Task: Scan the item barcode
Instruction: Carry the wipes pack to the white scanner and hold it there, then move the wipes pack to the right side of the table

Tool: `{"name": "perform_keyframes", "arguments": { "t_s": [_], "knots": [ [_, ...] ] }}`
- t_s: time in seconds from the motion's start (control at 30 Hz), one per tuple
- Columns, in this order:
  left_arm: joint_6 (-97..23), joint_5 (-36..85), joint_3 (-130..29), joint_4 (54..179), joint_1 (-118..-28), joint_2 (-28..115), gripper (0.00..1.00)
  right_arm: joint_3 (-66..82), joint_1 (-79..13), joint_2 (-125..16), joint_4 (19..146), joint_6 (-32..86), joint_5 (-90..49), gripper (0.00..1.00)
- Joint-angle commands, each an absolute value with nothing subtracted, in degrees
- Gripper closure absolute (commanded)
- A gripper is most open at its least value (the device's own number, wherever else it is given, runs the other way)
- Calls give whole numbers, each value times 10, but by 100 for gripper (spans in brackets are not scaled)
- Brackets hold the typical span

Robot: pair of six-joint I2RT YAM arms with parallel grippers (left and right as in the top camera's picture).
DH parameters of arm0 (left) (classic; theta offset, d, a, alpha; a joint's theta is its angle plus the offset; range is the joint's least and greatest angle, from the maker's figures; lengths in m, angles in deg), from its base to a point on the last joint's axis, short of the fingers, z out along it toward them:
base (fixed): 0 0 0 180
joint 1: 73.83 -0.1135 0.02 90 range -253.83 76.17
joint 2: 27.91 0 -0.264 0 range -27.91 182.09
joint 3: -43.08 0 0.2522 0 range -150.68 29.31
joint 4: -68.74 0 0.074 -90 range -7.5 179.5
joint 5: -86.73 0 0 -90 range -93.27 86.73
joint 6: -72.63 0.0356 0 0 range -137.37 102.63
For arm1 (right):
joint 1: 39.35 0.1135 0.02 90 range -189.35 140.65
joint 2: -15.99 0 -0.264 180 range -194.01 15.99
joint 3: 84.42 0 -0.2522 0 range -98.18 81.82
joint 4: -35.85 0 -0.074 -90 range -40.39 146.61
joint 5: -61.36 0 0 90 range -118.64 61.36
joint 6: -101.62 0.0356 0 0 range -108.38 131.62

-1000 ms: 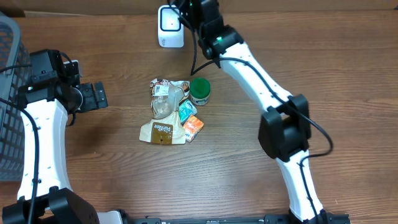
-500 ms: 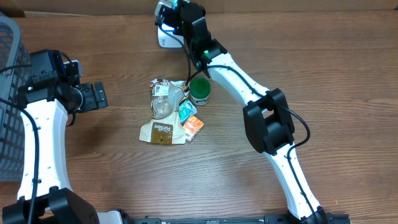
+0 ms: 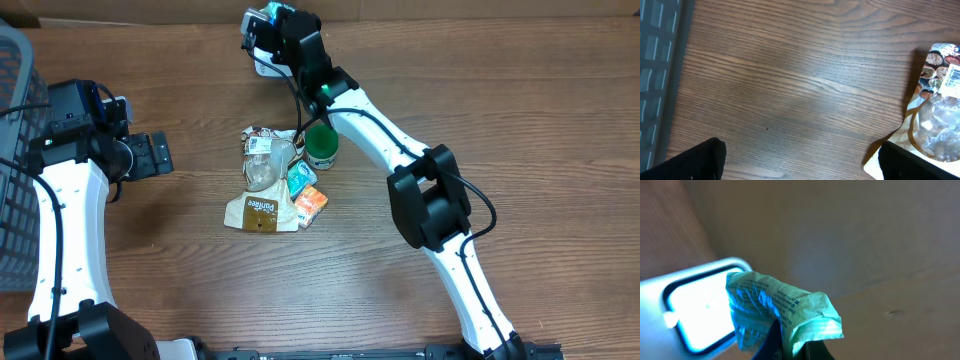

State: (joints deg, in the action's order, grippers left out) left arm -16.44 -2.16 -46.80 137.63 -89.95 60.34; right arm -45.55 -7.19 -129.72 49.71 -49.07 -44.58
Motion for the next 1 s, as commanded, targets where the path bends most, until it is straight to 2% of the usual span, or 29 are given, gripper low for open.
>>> {"name": "perform_keyframes", "arguments": {
  "t_s": [0.0,0.13,0.23,0.33,0.47,0.73,0.97],
  "knots": [
    [-174,-17,-473,1376,-900,605,0,-466,-83,-1192,531,-425,-450,96],
    [-174,-17,-473,1376,-900,605,0,-466,-85,-1123,634,-327,-434,96],
    [-174,-17,-473,1376,-900,605,0,-466,-89,-1066,727,-207,-401,96],
    [-174,-17,-473,1376,-900,605,0,-466,-104,-999,846,-15,-383,96],
    [-174,-17,-473,1376,-900,605,0,-466,-144,-937,994,104,-315,96],
    [-174,-17,-473,1376,-900,605,0,-457,-300,-918,1206,220,-113,96],
    [-174,-17,-473,1376,-900,605,0,-369,-409,-935,1230,234,-68,96]
  ]
}}
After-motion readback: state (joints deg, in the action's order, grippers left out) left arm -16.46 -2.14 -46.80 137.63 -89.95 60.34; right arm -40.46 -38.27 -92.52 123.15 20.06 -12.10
